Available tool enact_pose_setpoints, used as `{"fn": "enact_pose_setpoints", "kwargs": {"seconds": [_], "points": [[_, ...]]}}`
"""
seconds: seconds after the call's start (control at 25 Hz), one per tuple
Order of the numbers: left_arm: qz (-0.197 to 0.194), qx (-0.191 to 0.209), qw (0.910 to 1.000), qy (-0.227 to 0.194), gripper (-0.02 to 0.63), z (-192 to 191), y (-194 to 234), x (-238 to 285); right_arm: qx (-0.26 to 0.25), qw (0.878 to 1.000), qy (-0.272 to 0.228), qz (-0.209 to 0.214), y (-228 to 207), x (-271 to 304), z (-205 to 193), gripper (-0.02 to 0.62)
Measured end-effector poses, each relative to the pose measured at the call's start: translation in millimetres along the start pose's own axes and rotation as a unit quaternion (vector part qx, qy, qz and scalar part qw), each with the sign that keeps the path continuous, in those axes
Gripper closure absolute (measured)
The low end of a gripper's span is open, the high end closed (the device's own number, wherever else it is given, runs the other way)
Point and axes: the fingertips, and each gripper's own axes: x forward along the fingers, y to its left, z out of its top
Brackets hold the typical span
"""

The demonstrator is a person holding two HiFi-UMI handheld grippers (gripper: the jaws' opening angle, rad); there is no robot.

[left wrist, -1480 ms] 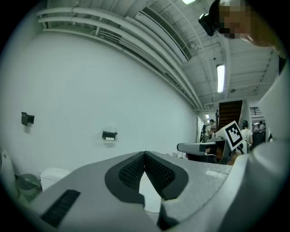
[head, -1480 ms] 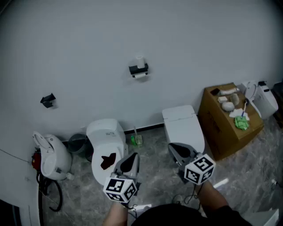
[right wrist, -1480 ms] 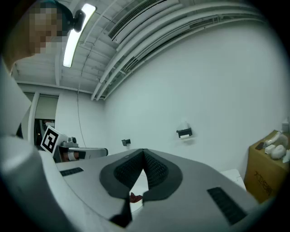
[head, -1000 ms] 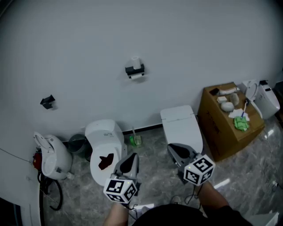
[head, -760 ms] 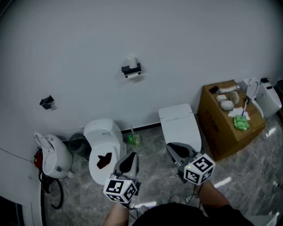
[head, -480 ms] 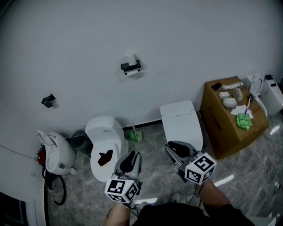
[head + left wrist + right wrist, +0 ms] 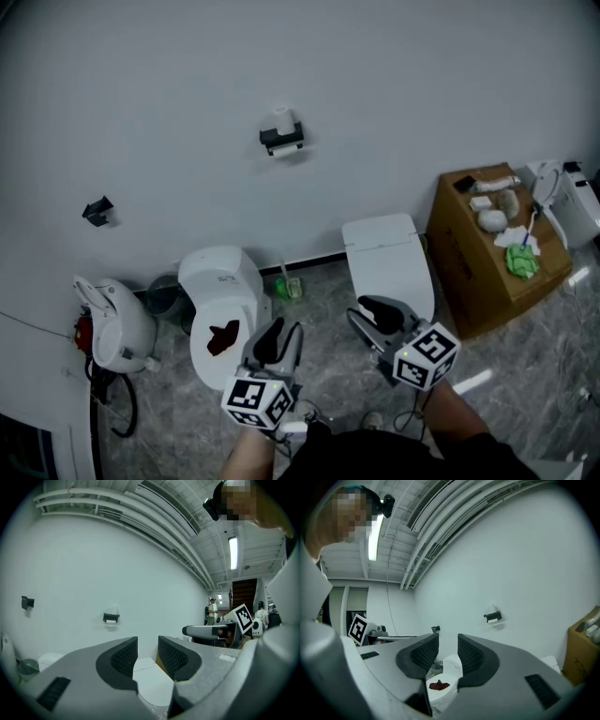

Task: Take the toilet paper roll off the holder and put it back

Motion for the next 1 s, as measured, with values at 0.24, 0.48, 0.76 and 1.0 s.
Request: {"fn": "enact_pose_setpoints", "kwargs": {"seconds": [0.24,0.48,0.76,1.0], "points": [[-0.031,-0.005,0.9995,-0.008,0.479,14.5,66.6,14.1,-0.011,1.0,0.007,-0.026,8.2,65.1,4.1,0.443],[-0.069,-0.015,0.9975,-0.009,0.479,24.8,139.2,30.0,-0.008,0.998,-0.001,-0.056,12.4,141.1,8.4,0.422],[-0.081,-0.02,0.9964,-0.016,0.466,33.5,209.8,34.8,-0.008,0.997,0.003,-0.074,18.3,209.8,4.7,0.397],[-0.069,-0.034,0.9969,-0.016,0.44,31.7,240.4,54.1,-0.009,0.998,0.014,-0.067,-0.4,247.4,4.9,0.382]]}}
